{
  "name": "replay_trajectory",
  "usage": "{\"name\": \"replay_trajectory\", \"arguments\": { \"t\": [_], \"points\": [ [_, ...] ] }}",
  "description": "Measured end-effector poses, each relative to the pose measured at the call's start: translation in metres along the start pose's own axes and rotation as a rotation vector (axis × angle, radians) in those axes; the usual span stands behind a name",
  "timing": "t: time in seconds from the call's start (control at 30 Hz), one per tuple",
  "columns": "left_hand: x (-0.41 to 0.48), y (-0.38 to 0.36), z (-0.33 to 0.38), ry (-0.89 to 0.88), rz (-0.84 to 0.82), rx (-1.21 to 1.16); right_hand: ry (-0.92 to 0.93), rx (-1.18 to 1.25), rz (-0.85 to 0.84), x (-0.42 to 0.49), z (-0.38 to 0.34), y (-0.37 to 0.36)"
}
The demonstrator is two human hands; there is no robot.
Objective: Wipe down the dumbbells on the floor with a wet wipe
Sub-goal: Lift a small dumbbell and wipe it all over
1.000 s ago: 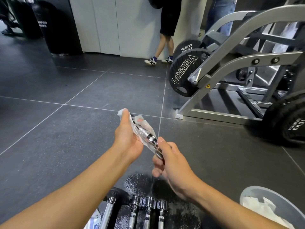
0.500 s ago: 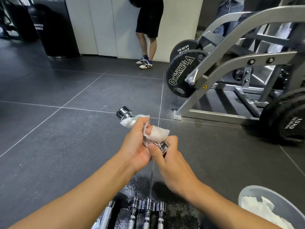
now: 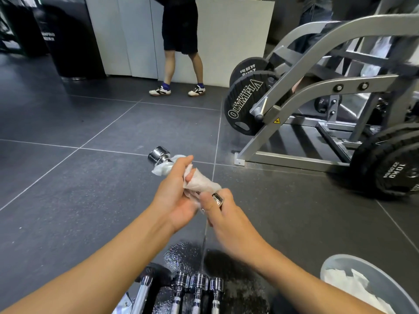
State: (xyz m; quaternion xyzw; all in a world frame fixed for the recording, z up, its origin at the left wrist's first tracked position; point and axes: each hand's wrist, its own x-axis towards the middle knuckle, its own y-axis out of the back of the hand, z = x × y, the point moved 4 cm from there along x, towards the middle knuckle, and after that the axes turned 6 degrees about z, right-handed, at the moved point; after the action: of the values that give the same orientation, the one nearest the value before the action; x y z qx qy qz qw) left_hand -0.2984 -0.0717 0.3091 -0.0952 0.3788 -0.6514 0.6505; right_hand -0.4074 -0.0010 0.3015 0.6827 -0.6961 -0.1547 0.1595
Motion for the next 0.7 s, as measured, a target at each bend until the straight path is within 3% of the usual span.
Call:
{"name": "replay_trajectory", "arguments": {
  "t": [0.1, 0.2, 0.23, 0.33, 0.43, 0.5, 0.6, 0.7],
  "points": [
    [0.004, 0.004, -0.012, 0.078, 0.031, 0.047, 0.113, -0.345, 0.086, -0.004, -0.002, 0.006],
    [0.003, 0.003, -0.013, 0.107, -0.006, 0.045, 0.086, -0.358, 0.075, -0.001, 0.002, 0.002],
    [0.003, 0.001, -0.012, 0.114, -0.028, 0.023, 0.026, -0.223, 0.036, 0.001, 0.005, 0.002],
    [0.001, -0.003, -0.007, 0.094, -0.106, -0.041, -0.211, 0.493, -0.162, 0.001, 0.007, -0.007],
    [-0.003, -0.008, -0.004, 0.087, -0.205, -0.084, -0.336, 0.756, -0.245, 0.001, 0.005, -0.008],
    [-0.004, -0.009, -0.001, 0.072, -0.234, -0.081, -0.245, 0.595, -0.172, 0.007, 0.008, -0.004],
    [-0.001, -0.005, 0.000, 0.077, -0.194, -0.044, -0.022, -0.134, 0.011, 0.005, 0.006, 0.007],
    [0.001, -0.002, -0.003, 0.097, -0.134, 0.013, 0.011, -0.311, 0.049, 0.003, 0.009, 0.006]
  ]
}}
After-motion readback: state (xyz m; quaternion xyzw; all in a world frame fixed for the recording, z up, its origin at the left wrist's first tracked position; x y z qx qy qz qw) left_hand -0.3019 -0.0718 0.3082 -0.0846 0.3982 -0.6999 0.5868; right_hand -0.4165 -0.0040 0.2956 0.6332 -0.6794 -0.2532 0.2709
